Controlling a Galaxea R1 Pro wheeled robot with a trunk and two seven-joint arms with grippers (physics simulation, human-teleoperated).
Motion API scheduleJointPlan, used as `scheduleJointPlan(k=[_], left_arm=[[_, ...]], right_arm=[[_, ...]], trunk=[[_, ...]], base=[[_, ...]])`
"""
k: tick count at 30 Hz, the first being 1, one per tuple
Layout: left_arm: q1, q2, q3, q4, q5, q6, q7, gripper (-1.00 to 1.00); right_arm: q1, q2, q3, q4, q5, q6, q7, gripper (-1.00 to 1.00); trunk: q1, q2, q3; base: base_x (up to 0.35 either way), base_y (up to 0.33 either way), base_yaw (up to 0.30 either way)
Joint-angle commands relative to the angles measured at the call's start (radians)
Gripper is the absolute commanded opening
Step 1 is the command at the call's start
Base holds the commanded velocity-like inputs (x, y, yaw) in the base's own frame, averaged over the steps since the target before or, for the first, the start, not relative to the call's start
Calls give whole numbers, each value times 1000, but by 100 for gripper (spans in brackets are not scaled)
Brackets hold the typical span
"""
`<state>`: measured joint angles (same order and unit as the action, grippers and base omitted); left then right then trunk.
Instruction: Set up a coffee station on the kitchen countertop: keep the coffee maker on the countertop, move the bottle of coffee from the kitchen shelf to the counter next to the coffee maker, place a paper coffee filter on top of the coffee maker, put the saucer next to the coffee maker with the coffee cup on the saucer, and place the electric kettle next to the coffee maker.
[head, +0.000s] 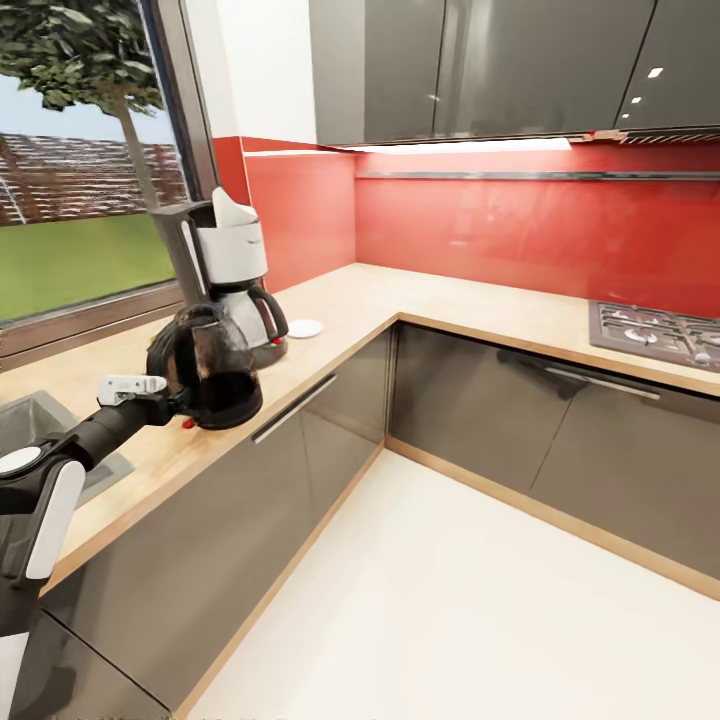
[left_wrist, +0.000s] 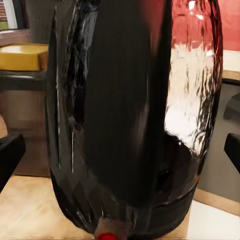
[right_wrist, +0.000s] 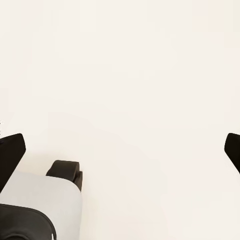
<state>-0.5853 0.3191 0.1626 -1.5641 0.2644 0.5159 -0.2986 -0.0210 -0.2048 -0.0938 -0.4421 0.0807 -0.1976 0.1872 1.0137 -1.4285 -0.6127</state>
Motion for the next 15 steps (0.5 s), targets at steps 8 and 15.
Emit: scheduleJointPlan(k=[8, 15], left_arm=[[-1, 0, 2, -1, 7, 9, -2, 100], [-1, 0, 0, -1, 7, 9, -2, 100]], right_arm=[[-1, 1, -9, 0, 8, -3, 8, 100], [-1, 1, -9, 0, 8, -3, 8, 100]], trunk=[[0, -1, -1], [0, -1, -1]], base=[[-96, 31, 0], [-146, 3, 0]])
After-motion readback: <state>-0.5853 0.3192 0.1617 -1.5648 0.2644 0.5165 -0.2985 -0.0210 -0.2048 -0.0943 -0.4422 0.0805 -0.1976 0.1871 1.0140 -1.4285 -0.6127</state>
